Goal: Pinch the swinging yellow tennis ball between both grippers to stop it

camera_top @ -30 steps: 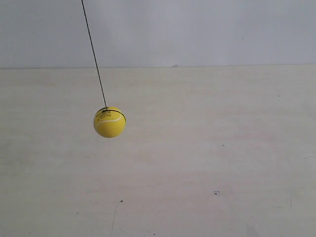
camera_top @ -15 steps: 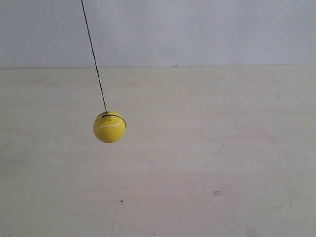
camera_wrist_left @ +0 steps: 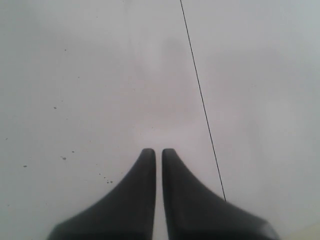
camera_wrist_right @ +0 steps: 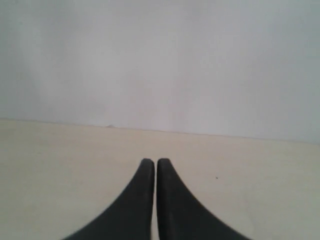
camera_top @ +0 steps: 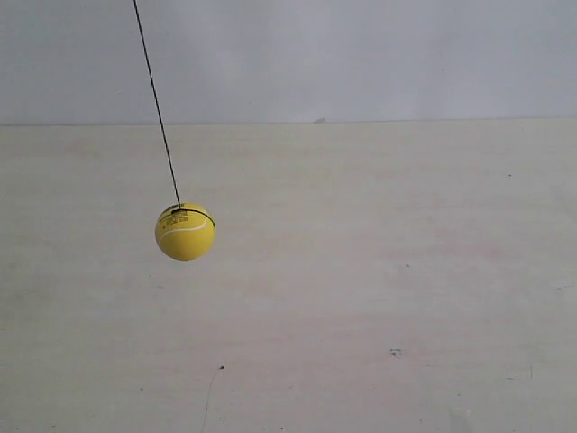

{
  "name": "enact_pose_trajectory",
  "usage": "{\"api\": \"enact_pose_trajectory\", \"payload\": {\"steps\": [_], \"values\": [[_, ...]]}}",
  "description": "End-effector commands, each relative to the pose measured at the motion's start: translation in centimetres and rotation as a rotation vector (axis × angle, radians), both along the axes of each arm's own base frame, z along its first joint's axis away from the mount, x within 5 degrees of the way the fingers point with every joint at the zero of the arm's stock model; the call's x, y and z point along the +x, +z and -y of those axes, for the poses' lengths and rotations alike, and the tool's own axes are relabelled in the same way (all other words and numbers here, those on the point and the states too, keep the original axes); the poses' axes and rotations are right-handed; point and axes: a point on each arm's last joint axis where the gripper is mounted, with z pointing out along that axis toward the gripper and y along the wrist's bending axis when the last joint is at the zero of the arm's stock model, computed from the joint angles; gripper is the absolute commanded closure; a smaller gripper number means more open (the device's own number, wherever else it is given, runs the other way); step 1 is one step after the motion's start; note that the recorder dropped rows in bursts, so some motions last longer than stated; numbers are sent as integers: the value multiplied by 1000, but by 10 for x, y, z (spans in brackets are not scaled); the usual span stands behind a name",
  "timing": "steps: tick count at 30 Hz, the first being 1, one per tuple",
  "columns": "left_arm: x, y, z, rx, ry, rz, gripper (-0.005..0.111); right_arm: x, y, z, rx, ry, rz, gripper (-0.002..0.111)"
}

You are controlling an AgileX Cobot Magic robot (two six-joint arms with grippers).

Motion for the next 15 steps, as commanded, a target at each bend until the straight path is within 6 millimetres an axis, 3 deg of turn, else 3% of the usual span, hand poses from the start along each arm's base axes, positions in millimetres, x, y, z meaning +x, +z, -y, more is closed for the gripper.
{"api": "enact_pose_trajectory", "payload": {"steps": [1,10,12,15], "values": [[0,-2,0,-12,-8,-5,102,-11,-15,14,45,-145,33,108],[0,-2,0,-12,-8,-5,102,-25,-68,21,27,-241,73,108],[0,-2,0,-12,-8,-5,102,-28,-67,20,20,-237,120,108],[0,-2,0,-12,-8,-5,102,-32,-74,21,22,-254,58,108]]}}
